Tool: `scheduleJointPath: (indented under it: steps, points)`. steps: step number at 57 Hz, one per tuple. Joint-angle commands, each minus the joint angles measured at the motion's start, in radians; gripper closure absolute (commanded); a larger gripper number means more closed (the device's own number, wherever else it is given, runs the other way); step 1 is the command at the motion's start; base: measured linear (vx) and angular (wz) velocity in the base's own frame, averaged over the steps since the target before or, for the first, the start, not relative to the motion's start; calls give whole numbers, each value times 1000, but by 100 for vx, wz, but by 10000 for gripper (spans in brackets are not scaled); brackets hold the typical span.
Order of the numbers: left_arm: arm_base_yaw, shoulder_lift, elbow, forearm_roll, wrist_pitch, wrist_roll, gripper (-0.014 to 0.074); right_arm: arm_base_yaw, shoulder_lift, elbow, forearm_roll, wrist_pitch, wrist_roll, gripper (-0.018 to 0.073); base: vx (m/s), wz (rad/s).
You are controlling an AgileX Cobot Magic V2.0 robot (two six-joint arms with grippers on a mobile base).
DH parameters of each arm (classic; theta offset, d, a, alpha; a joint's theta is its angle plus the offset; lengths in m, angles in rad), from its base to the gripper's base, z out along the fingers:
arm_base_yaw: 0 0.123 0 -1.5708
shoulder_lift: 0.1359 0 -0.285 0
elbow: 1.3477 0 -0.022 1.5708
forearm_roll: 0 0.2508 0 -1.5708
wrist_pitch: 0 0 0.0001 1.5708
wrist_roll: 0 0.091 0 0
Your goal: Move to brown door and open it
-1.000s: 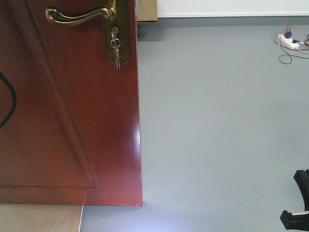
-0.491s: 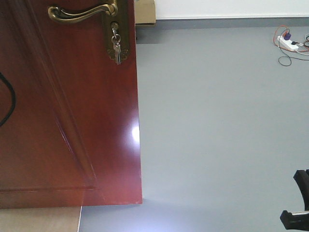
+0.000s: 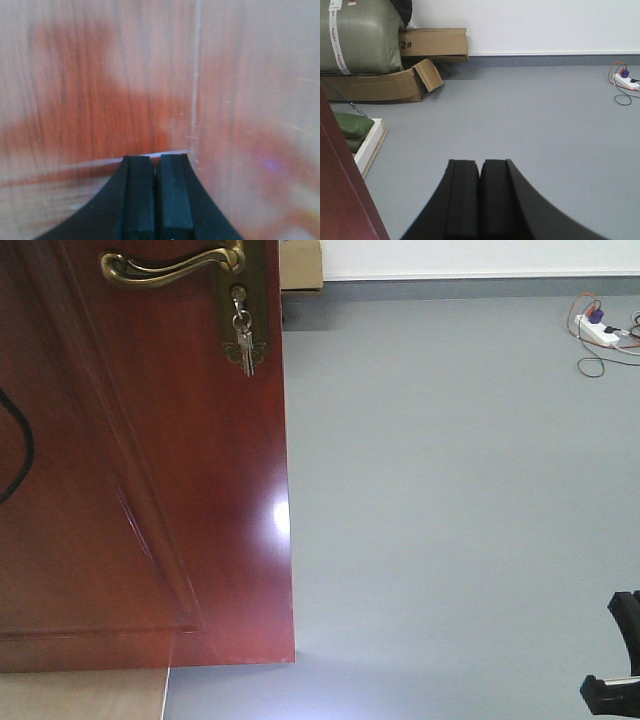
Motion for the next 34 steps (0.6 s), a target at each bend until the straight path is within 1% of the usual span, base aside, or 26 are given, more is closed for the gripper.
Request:
scheduleJointPath:
  steps: [1,34]
  points:
    - [-9,-23,-37,-46,17,-5,530,2,-6,4,-3,-78,-6,559,0,0]
    - [-9,-23,-37,-46,17,-5,530,2,-6,4,-3,-78,-6,559,0,0]
